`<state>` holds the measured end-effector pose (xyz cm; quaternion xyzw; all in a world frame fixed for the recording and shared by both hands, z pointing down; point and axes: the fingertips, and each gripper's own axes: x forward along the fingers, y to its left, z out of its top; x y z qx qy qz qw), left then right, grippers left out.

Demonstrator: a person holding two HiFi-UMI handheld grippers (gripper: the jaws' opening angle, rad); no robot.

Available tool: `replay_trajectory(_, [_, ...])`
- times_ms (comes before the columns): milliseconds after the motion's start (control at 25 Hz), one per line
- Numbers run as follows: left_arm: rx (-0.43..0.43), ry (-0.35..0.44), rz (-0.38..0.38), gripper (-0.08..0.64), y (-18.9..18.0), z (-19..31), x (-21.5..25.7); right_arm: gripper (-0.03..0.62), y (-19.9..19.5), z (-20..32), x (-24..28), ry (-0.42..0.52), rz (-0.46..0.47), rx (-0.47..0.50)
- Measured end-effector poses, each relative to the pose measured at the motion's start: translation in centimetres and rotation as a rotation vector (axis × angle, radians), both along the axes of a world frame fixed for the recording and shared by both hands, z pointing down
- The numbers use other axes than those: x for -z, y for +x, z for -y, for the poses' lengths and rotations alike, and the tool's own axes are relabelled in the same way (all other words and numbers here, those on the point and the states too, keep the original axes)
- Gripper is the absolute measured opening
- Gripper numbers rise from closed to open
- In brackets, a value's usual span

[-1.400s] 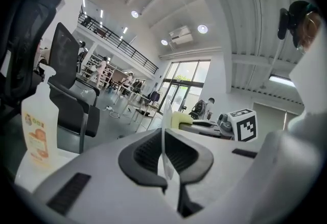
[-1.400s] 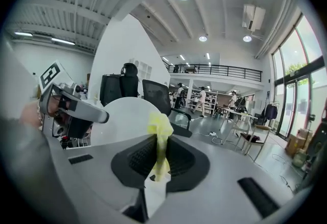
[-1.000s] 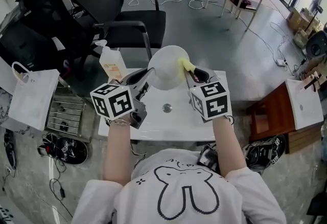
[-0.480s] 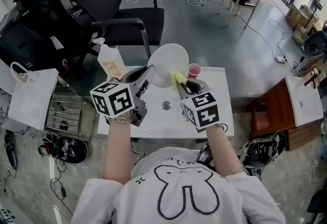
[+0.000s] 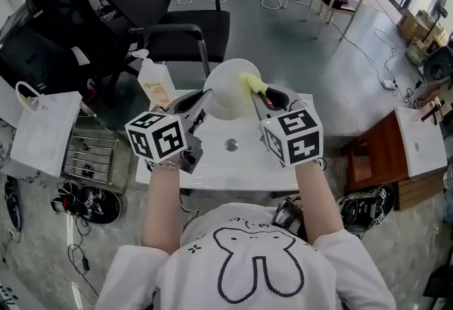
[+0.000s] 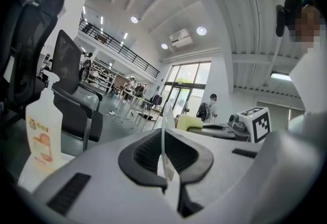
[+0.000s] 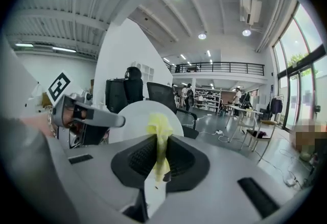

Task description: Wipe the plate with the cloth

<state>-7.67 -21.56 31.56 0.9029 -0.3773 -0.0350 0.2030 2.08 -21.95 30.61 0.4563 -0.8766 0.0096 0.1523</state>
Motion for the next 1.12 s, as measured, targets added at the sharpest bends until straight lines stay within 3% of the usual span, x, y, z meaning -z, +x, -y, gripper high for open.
replay_trajectory(200, [-0.01,0.003,0.01,0.017,0.3,-0.2,0.3,0.051,-0.2,2.2,3.2,0.078,-0.045,-0.016])
replay_trajectory(400, [-0.025,0.017,0.013,0.018,0.4,-0.5,0.8,0.051,-0.7,3.4,3.2,0.108,-0.125,-0.027])
replay_trajectory(600, [-0.021,0.023,0.017,0.018,0.1,-0.5,0.9,0.051,-1.2,3.4,3.0,0.112,-0.131,-0.022])
replay_trajectory(1120, [0.003,0.016,0.009,0.018,-0.8,0.5,0.9,0.051,-4.8,0.8,-2.0,0.006,-0.181,0.105])
